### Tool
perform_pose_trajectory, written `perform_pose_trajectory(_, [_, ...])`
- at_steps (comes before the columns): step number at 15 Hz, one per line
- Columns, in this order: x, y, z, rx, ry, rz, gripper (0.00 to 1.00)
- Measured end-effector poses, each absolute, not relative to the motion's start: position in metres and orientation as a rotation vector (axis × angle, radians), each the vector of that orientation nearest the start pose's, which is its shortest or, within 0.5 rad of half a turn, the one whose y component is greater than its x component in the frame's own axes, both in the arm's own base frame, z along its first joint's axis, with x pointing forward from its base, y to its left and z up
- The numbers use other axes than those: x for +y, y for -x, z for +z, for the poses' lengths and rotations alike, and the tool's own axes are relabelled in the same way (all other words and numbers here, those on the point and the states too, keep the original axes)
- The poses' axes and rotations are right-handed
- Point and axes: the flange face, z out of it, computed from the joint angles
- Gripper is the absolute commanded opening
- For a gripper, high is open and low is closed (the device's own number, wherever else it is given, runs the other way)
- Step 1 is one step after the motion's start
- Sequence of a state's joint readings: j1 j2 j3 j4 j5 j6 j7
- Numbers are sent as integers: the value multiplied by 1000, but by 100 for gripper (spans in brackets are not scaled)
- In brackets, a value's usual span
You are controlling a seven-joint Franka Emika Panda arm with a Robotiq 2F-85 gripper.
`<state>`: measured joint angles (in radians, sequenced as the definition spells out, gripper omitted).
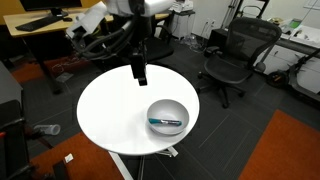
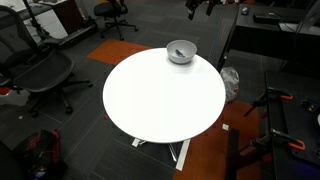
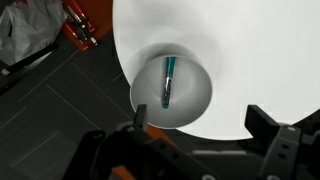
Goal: Take the pen out of the bowl and put it on the table
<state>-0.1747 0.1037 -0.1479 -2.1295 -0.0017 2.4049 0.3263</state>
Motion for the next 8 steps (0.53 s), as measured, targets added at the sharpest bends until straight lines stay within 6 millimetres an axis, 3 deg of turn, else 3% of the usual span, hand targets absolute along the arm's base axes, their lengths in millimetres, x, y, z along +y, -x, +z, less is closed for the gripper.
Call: perform_pose_trajectory(8, [-208,-567,322,1057,2999,-287,100])
